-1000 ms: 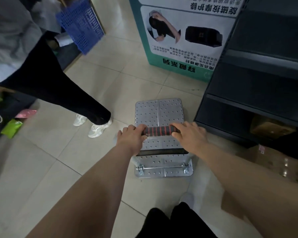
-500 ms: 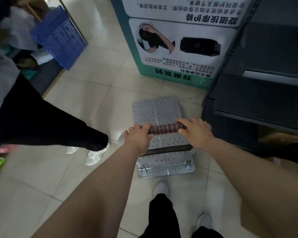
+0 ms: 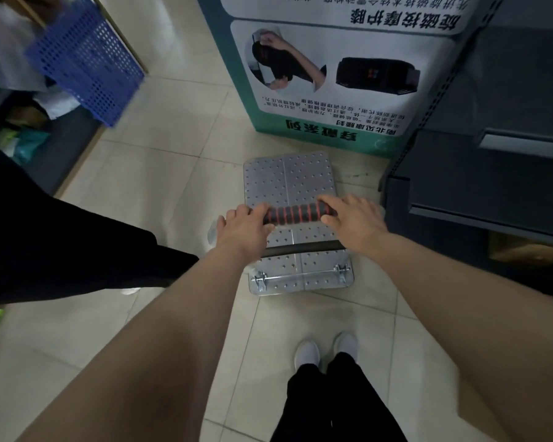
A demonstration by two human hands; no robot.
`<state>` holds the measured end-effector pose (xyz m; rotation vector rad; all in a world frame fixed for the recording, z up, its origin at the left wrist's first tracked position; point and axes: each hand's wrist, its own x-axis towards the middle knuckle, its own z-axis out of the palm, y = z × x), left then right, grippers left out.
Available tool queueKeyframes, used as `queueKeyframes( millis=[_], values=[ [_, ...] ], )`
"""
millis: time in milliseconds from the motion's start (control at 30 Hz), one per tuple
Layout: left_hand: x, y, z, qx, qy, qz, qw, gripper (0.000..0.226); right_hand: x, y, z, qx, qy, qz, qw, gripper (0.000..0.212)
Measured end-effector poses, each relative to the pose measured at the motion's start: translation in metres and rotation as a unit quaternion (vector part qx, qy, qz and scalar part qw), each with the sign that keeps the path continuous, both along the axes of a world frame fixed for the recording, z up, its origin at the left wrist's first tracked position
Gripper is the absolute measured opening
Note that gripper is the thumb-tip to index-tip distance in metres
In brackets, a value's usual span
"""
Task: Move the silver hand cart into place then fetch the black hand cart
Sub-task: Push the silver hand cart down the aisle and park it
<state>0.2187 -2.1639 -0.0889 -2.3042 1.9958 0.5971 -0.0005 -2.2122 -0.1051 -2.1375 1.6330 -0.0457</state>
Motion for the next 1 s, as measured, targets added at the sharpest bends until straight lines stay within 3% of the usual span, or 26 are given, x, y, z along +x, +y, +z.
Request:
queueKeyframes(
  millis=[500, 700, 833, 1000],
  values=[
    [-0.013, -0.006, 0.004, 0.031, -0.030, 0.059, 0.997, 0.040, -0.003, -0.006, 0.006, -0.004, 0.022, 0.049, 0.999, 0.046],
    [-0.029, -0.003, 0.013, 0.017, -0.007, 0.097, 0.995, 0.059, -0.006, -0.008, 0.010, 0.021, 0.024, 0.068, 0.997, 0.052],
    [-0.053, -0.003, 0.033, 0.002, -0.026, 0.029, 0.999, 0.061, -0.020, 0.002, 0.018, 0.003, 0.010, 0.070, 0.997, 0.062],
    [-0.088, -0.005, 0.051, -0.014, -0.059, -0.114, 0.992, 0.057, -0.074, 0.048, 0.025, -0.008, 0.017, -0.017, 1.000, 0.055]
  ],
)
